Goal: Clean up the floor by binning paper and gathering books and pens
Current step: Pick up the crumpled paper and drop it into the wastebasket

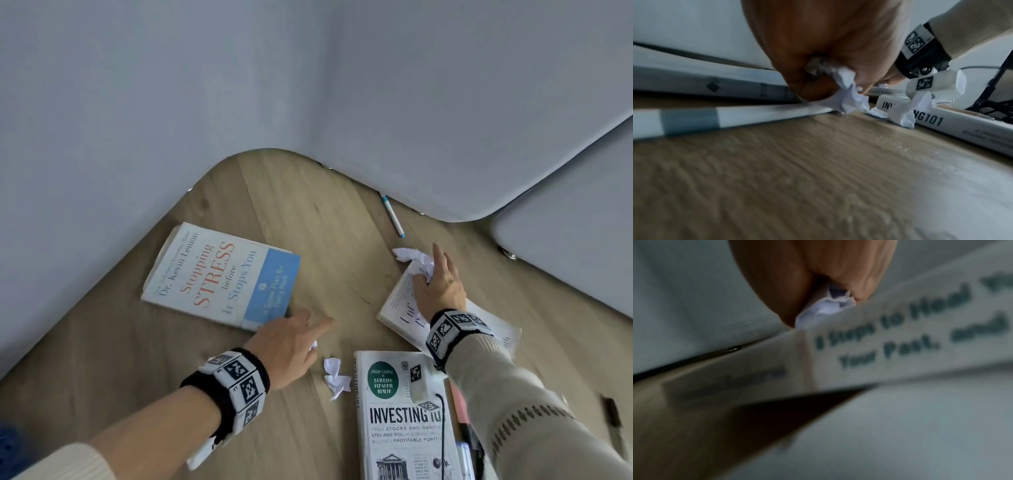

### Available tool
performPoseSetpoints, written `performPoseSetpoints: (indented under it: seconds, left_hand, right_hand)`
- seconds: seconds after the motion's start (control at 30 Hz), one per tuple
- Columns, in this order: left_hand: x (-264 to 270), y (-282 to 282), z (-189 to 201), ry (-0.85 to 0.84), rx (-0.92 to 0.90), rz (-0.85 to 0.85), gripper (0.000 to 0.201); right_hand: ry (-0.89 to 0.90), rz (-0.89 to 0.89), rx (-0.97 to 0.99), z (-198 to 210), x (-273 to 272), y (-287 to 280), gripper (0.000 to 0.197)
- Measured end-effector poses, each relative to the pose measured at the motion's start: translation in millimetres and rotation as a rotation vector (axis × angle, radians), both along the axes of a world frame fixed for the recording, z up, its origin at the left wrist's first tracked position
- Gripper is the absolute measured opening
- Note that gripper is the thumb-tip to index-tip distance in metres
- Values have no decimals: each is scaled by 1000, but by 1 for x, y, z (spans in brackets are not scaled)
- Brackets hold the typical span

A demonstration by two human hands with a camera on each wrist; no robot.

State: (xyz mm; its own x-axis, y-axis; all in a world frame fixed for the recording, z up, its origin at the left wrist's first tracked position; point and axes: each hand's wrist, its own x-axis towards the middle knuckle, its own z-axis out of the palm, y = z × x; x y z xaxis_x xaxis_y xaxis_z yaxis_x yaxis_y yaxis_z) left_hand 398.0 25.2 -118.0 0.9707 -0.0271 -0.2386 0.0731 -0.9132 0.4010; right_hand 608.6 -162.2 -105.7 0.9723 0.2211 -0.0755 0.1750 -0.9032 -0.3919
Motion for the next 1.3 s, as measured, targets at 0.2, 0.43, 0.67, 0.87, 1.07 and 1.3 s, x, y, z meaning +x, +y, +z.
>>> performPoseSetpoints:
  seconds: [0.2,0.43,0.67,0.87,1.07,1.3]
  left_hand:
    - [3,-3,5,-18,23,-6,49]
    - [-17,-43,8,-36,-120,-108,56]
    - [-24,-70,0,-12,53,-37,45]
    - [-28,-84,8,40,166,-177,34]
    - [-16,-67,48,-75,57,-8,16]
    - [-11,-24,101,63,86,178,17]
  right_hand:
    - [-23,-38,10,-6,5,-1,33]
    - [-211,-269,293,17,5,-27,20]
    - [-19,-205,288,67,-21,-97,27]
    - [193,56,64,96,-66,-135,21]
    - [174,210,62,128,-88,-129,22]
    - [94,322,31,150,-115,-121,22]
